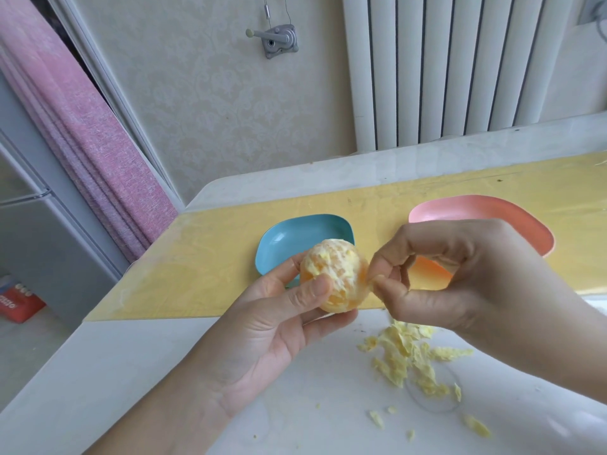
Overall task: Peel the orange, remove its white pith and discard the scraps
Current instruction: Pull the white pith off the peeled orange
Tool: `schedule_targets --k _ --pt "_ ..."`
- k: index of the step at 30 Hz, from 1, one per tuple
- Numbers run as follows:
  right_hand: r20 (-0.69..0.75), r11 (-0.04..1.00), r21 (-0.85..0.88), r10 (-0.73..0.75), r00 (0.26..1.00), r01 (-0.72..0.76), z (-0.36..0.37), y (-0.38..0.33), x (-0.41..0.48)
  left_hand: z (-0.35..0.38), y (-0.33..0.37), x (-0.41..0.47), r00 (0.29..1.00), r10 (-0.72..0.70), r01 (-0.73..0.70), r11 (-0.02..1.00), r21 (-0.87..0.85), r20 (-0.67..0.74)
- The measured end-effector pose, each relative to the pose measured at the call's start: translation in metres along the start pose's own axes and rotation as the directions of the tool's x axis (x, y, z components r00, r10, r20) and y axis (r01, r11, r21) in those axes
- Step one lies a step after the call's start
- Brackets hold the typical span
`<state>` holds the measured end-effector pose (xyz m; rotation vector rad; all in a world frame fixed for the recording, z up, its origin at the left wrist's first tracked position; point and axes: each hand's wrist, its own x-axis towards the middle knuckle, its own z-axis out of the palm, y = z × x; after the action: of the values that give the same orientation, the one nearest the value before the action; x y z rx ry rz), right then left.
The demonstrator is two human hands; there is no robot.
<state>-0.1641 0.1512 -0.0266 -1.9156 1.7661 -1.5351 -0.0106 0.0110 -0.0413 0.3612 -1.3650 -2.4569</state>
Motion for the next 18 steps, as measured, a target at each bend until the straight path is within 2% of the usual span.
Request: schedule_targets --k 2,5,9,12,15,18 --pt "0.028 0.999 -0.041 -0.011 1.0 0.012 -0.002 0.002 0.001 -0.002 0.001 0.001 0.999 0.022 -0.022 1.0 -0.009 -0.031" --pt "0.073 0.957 -0.282 -0.053 0.996 0.071 -0.008 0.013 0.006 -0.005 0.001 0.003 0.996 0.062 -0.062 0.998 0.005 -0.065" --pt "0.138 0.777 -0.595 -0.151 0.979 0.204 -0.009 0.03 0.005 -0.009 -0.001 0.005 0.977 0.165 -0.141 0.976 0.168 -0.139" --pt "0.175 0.71 -0.664 -0.158 0.972 0.235 -0.01 0.029 0.003 -0.007 -0.003 0.005 0.955 0.243 -0.174 0.925 0.338 -0.171" --pt "0.149 0.745 -0.642 -0.107 0.983 0.178 -0.009 0.024 0.005 -0.005 -0.005 0.003 0.954 0.258 -0.182 0.904 0.388 -0.153" --pt "0.129 0.774 -0.602 -0.148 0.98 0.196 -0.007 0.027 0.006 -0.003 -0.005 0.002 0.958 0.249 -0.171 0.894 0.413 -0.143"
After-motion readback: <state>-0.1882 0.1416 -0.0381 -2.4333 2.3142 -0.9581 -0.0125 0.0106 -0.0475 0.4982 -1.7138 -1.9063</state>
